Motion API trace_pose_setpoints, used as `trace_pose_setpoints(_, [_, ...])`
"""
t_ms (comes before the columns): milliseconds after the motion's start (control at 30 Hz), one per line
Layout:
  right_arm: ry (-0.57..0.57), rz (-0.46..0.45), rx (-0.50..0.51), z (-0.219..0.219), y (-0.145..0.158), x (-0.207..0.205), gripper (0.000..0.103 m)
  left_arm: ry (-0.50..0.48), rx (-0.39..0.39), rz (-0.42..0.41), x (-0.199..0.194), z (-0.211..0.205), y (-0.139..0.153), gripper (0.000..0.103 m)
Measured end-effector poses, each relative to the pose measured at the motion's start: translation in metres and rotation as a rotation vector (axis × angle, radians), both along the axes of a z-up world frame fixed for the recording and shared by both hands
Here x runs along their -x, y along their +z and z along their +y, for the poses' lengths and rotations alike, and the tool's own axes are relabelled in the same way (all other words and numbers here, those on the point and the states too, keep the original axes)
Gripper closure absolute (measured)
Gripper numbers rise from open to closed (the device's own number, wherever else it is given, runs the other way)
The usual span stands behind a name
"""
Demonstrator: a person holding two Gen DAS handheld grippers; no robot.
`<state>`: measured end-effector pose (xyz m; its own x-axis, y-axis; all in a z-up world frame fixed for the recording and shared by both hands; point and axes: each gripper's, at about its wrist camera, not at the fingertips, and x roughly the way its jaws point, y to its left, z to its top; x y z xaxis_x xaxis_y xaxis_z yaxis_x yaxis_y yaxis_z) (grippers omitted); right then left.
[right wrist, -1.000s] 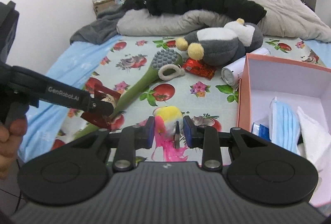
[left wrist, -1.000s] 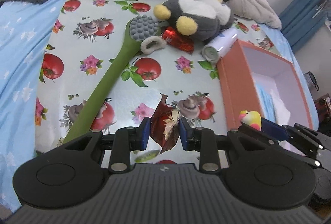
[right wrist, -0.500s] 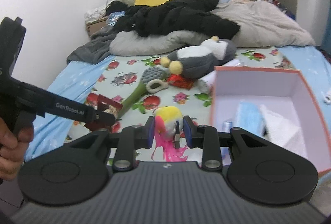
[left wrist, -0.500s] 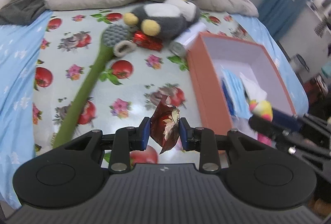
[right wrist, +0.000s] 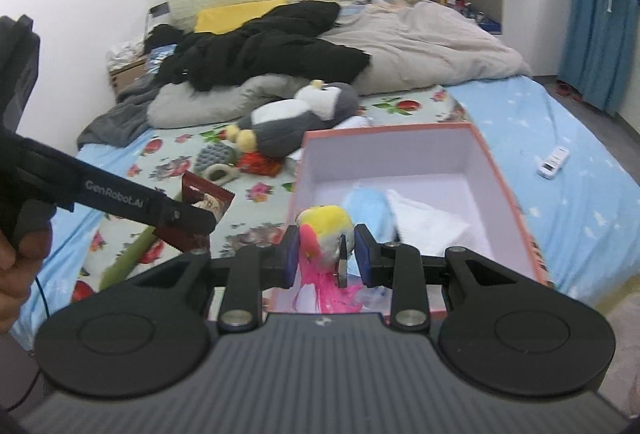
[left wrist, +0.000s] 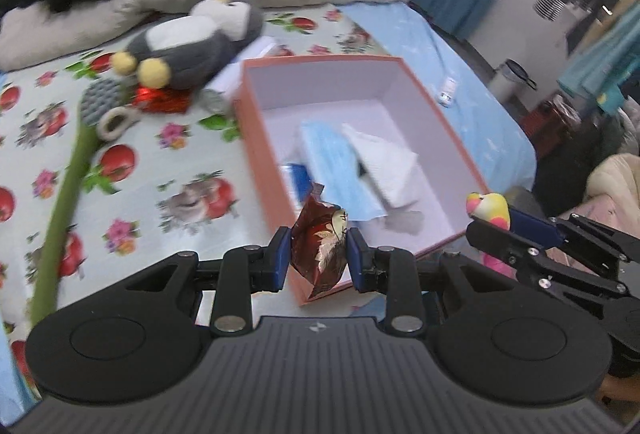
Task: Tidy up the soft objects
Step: 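Carry the brown candy and feather toy over the pink box with both grippers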
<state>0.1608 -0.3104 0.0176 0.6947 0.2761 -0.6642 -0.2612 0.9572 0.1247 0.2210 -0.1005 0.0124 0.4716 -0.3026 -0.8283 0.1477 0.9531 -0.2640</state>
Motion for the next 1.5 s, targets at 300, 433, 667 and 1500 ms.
trace_pose_setpoints(300, [-0.047,0.033,-0.002,-0.023,-0.024,-0.027,0.07,-0.048,-0.009,0.057,-0.038,-0.04,-0.028,0.069])
trace_pose_setpoints(433, [-0.062,0.062,-0.011,-0.03,-0.041,-0.046,0.07,-0.04,-0.019,0.089,-0.063,-0.052,-0.048,0.069])
trace_pose_setpoints(667, [-0.091,0.12,-0.017,-0.051,-0.069,-0.078,0.07,-0.036,-0.03,0.148,-0.108,-0.076,-0.082,0.069])
trace_pose_setpoints(1500, [-0.179,0.221,-0.041,-0.1,-0.138,-0.176,0.057,-0.056,-0.09,0.267,-0.234,-0.145,-0.172,0.054])
